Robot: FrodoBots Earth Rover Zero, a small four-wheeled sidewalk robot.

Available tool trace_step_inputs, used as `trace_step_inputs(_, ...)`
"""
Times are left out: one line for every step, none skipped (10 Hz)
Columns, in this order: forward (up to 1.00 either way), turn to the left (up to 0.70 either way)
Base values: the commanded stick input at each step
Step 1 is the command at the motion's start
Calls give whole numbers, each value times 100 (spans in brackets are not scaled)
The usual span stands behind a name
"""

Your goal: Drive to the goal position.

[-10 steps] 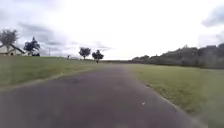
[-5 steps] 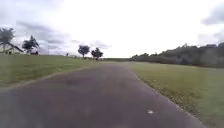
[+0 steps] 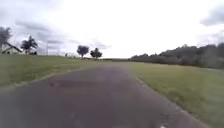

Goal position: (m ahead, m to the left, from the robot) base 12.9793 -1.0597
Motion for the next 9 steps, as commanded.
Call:
trace_step_inputs(70, 3)
trace_step_inputs(70, 4)
trace_step_inputs(70, 7)
trace_step_inputs(70, 10)
trace_step_inputs(70, 13)
trace_step_inputs(70, 17)
trace_step_inputs(70, 25)
trace_step_inputs(70, 3)
trace_step_inputs(70, 0)
